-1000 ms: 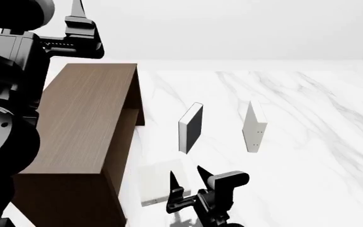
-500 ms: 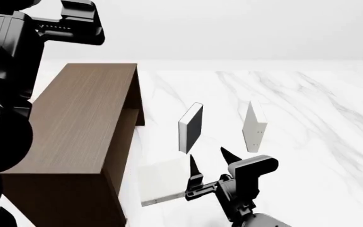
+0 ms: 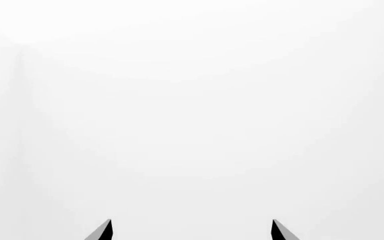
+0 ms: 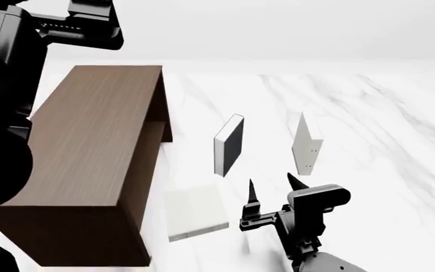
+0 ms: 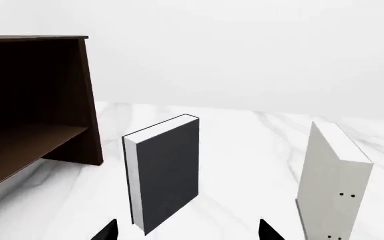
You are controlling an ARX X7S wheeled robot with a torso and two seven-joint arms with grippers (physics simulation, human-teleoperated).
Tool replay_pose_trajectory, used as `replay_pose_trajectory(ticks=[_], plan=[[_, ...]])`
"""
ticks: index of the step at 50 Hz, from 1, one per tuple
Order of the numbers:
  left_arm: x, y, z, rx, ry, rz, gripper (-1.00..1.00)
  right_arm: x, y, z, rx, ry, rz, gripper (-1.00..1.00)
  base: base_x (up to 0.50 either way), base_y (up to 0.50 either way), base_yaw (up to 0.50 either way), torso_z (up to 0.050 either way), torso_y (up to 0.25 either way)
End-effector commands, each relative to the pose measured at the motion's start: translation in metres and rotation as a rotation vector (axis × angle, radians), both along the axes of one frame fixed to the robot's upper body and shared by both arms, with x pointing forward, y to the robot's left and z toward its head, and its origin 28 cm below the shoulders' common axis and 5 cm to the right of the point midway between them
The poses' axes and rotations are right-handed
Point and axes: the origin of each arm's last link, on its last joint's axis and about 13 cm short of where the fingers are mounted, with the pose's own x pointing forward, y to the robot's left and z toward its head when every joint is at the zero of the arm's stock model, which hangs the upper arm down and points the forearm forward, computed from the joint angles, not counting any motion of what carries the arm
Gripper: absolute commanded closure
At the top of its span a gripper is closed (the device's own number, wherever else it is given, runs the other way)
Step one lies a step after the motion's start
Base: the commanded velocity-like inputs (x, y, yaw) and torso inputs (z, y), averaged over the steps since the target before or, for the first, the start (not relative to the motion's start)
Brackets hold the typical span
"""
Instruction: Pick up the book on the right and place it under the cabinet shelf.
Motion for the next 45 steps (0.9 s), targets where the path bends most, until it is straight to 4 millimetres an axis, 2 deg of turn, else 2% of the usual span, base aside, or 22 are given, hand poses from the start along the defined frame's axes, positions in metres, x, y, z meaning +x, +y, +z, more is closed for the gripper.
replay_pose_trajectory(ticks=[1, 31, 45], plan=[[-0.002, 0.001, 0.001, -0.007, -0.003, 0.001, -1.0, 0.002, -0.004, 0.002, -0.007, -0.012, -0.031, -1.0, 0.0, 0.0, 0.0, -0.001, -0.113], [-0.011, 0.0, 0.012, -0.007, -0.039, -0.009, -1.0, 0.003, -0.004, 0.003, 0.01, -0.019, -0.025, -1.0, 0.0, 0.0, 0.0, -0.001, -0.102], [-0.014, 0.0, 0.014, -0.004, -0.047, -0.01, -1.0, 0.017, 0.0, -0.002, -0.051, -0.038, -0.006, -1.0, 0.0, 0.0, 0.0, -0.001, -0.102]])
